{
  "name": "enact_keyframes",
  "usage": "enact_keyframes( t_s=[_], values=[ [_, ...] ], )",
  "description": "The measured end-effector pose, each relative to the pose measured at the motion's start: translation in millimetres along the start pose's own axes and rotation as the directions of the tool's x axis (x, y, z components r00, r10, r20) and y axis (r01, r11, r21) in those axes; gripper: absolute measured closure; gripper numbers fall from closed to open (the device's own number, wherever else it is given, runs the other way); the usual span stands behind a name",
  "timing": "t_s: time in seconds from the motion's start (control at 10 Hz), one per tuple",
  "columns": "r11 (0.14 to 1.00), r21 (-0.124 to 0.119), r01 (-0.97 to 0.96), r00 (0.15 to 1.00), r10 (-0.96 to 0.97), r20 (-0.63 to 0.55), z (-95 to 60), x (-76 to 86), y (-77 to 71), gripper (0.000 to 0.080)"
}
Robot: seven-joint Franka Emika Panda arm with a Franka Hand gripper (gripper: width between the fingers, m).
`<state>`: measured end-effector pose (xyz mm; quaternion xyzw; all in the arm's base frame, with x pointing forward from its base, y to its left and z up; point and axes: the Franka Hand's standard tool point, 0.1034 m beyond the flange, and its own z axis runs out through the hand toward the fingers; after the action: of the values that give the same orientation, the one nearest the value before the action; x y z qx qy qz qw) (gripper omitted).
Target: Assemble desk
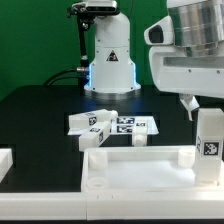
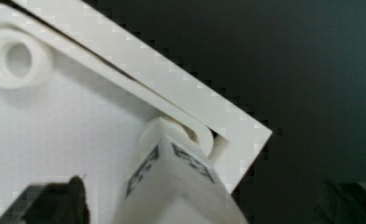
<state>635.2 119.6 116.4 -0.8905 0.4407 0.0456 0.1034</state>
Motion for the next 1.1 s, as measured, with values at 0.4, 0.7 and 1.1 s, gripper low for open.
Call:
enact_keyframes(
  t_s=[0.4, 0.7, 1.1],
  values=[
    [0.839, -0.071, 0.539, 0.84, -0.542, -0.024, 2.0, 10.4, 6.9, 0.0151],
    [0.776, -0.091, 0.624, 0.774, -0.63, -0.068, 8.0, 7.1, 6.0, 0.0151],
    [0.891, -0.074, 0.449, 0.887, -0.454, -0.087, 8.3, 9.3, 6.4, 0.0506]
  ],
)
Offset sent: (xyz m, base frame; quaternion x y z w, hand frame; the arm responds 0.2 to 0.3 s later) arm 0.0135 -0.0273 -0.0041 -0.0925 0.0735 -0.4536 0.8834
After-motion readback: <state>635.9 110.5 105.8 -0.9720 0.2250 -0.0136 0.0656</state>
